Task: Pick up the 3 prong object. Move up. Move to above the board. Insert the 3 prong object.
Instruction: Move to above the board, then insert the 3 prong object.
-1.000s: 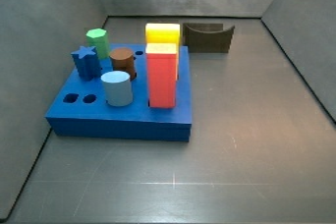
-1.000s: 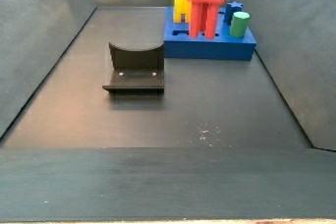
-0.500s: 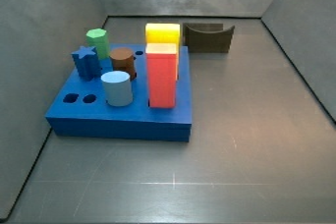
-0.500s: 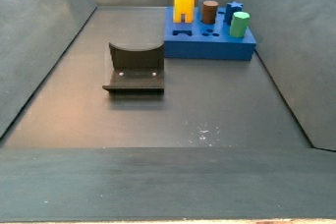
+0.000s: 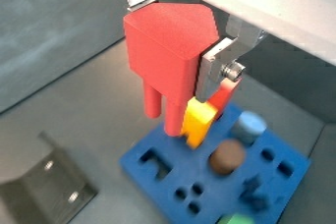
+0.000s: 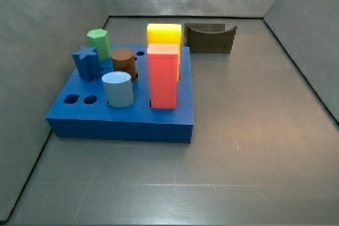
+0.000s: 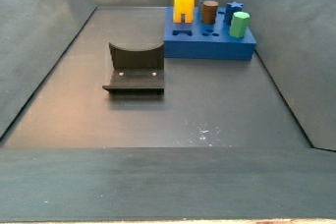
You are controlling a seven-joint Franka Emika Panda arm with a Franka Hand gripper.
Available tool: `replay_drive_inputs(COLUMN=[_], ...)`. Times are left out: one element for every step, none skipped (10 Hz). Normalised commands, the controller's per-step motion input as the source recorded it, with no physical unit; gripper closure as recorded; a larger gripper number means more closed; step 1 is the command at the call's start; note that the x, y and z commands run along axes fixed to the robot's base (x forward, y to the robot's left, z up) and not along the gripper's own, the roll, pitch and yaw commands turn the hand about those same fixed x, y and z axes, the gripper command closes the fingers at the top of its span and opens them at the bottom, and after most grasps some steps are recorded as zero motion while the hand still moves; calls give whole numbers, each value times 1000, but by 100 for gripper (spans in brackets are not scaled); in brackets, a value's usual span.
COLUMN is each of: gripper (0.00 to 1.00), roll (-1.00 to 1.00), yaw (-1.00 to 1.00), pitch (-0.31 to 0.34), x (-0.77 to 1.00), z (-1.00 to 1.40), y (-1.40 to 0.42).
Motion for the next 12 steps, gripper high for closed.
replay_drive_inputs(gripper=[100, 100, 100, 100, 100, 100, 100, 100, 100, 100, 100, 100], roll=[-2, 7, 10, 14, 18, 30, 69, 4, -14, -90, -111, -114], yaw=[10, 11, 12, 8, 9, 9, -97, -43, -17, -3, -14, 0], pitch=[63, 83, 111, 122, 122, 116, 0, -10, 0, 0, -83, -103], x=[87, 103, 119, 116, 110, 84, -269, -171, -111, -51, -134, -197], z=[398, 398, 327, 217, 129, 76, -169, -374, -354, -331, -751, -811], y=[-1000, -1000, -811, -530, -320, -179, 366, 631, 826, 866, 811, 803])
